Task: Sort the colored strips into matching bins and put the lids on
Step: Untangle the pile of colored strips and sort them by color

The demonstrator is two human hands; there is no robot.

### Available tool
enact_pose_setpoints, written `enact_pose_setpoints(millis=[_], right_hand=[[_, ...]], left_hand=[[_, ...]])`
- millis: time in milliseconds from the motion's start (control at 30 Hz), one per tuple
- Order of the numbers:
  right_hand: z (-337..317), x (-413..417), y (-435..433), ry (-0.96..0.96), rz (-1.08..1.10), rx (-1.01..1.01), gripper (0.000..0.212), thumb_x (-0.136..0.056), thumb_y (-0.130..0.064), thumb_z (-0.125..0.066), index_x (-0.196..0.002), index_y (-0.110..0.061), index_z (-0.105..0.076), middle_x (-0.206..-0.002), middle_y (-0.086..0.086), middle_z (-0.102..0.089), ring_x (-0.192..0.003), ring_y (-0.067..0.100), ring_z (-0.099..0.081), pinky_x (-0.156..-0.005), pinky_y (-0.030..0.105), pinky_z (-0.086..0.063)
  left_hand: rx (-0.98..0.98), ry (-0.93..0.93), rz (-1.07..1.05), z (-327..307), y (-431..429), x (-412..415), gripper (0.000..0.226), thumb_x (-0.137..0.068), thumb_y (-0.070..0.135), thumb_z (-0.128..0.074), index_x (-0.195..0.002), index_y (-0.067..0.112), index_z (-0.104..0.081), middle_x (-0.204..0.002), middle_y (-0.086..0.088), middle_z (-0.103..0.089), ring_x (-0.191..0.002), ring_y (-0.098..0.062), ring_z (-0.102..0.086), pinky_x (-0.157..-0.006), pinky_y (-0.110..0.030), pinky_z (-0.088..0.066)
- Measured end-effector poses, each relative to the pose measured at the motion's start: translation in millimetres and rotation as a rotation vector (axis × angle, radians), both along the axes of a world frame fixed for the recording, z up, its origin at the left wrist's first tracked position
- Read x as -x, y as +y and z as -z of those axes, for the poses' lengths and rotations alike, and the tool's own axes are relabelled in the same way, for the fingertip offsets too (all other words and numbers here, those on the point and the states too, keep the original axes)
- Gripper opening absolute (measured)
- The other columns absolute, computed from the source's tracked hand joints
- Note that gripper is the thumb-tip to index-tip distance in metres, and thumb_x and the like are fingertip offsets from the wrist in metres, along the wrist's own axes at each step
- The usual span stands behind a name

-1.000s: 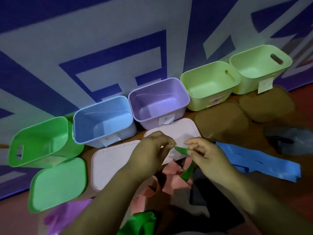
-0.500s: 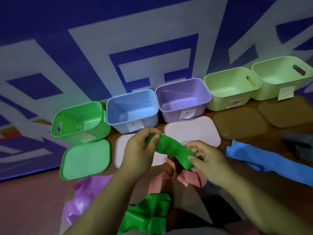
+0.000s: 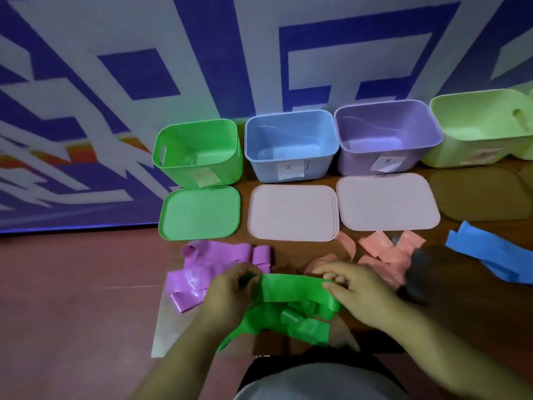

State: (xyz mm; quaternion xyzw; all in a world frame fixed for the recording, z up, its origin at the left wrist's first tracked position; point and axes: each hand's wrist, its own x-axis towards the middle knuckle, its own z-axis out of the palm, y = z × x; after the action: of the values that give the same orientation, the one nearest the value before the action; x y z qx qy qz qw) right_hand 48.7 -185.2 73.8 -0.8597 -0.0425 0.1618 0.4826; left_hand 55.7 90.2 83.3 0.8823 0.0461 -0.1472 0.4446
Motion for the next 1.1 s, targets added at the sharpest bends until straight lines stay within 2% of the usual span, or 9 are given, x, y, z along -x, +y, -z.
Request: enact_pose_setpoints(millis=[100,167,233,367,467,667,800,967,1100], right_hand=[[16.5,8.1,18.5,0.016,-0.088,0.113,0.032,-0.088,-0.016,-0.067,-0.1,-0.046,-0.066,-0.089,-0.024,-0.066,-0.069,0.003,-0.063,-0.065,0.015,-0.048],[25.0,11.0,30.5,0.025,-0.129,0.192,0.026,-0.088,-0.022,-0.066,-0.106,-0.041,-0.066,-0.086,-0.024,-0.067,-0.072,0.002,-0.064,-0.067,0.018,-0.049],[32.3,12.8,43.7,0.032,-0.131,0.221,0.026,-0.088,-0.018,-0.067,-0.108,-0.034,-0.069,-0.085,-0.019,-0.068,-0.075,0.003,-0.064,-0.07,0.022,-0.05],[46.3,16.0,63.6,0.023,-0.127,0.336,0.028,-0.084,-0.016,-0.069,-0.109,-0.029,-0.069,-0.099,-0.012,-0.068,-0.089,0.008,-0.064,-0.081,0.03,-0.052],[51.5,21.4,65.7,0.018,-0.113,0.403,0.029,-0.084,-0.019,-0.07,-0.111,-0.028,-0.068,-0.108,-0.008,-0.068,-0.098,0.012,-0.064,-0.085,0.031,-0.051],[46.9,27.4,57.8,-0.016,-0.08,0.442,0.029,-0.085,-0.024,-0.071,-0.114,-0.028,-0.068,-0.115,-0.012,-0.065,-0.106,0.012,-0.06,-0.091,0.027,-0.047],[38.2,30.2,42.0,-0.044,-0.024,0.454,0.029,-0.083,-0.026,-0.073,-0.111,-0.028,-0.069,-0.113,-0.011,-0.066,-0.106,0.013,-0.059,-0.09,0.027,-0.046],[30.5,34.7,2.3,-0.059,0.056,0.436,0.027,-0.079,-0.021,-0.075,-0.105,-0.025,-0.07,-0.103,-0.009,-0.065,-0.098,0.014,-0.061,-0.083,0.023,-0.044],[29.6,41.4,-42.0,-0.063,0.162,0.451,0.029,-0.078,-0.021,-0.076,-0.107,-0.023,-0.071,-0.107,-0.007,-0.066,-0.099,0.014,-0.062,-0.084,0.023,-0.046]], left_hand=[[-0.114,0.047,0.068,20.5,24.8,14.2,0.024,-0.089,0.011,-0.066,-0.084,0.034,-0.066,-0.076,0.018,-0.069,-0.067,0.002,-0.062,-0.066,-0.025,-0.055],[-0.194,0.051,0.118,26.7,36.2,20.7,0.013,-0.088,0.022,-0.063,-0.09,0.034,-0.068,-0.081,0.015,-0.071,-0.073,-0.002,-0.064,-0.07,-0.029,-0.055],[-0.281,0.022,0.171,30.9,43.9,25.2,0.014,-0.089,0.026,-0.06,-0.097,0.031,-0.069,-0.089,0.011,-0.071,-0.078,-0.01,-0.065,-0.07,-0.03,-0.052],[-0.441,-0.006,0.261,44.0,55.1,29.1,0.018,-0.093,0.027,-0.054,-0.099,0.027,-0.071,-0.095,0.006,-0.071,-0.084,-0.019,-0.065,-0.069,-0.032,-0.051],[-0.489,-0.01,0.307,51.5,58.5,30.9,0.027,-0.083,0.035,-0.05,-0.099,0.029,-0.07,-0.096,0.002,-0.066,-0.087,-0.025,-0.062,-0.071,-0.036,-0.052],[-0.523,-0.064,0.323,52.3,50.3,30.2,0.039,-0.08,0.046,-0.055,-0.115,0.034,-0.066,-0.109,0.007,-0.063,-0.1,-0.024,-0.055,-0.081,-0.037,-0.048],[-0.464,-0.085,0.324,46.4,33.8,24.8,0.04,-0.079,0.049,-0.053,-0.112,0.032,-0.067,-0.107,0.006,-0.063,-0.099,-0.023,-0.054,-0.081,-0.037,-0.048],[-0.419,-0.165,0.36,41.7,-3.8,13.8,0.042,-0.078,0.048,-0.055,-0.117,0.033,-0.065,-0.107,0.005,-0.063,-0.098,-0.024,-0.055,-0.081,-0.036,-0.05],[-0.381,-0.193,0.449,41.0,-45.5,2.0,0.041,-0.081,0.05,-0.051,-0.118,0.034,-0.061,-0.107,0.005,-0.061,-0.097,-0.023,-0.056,-0.08,-0.037,-0.05]])
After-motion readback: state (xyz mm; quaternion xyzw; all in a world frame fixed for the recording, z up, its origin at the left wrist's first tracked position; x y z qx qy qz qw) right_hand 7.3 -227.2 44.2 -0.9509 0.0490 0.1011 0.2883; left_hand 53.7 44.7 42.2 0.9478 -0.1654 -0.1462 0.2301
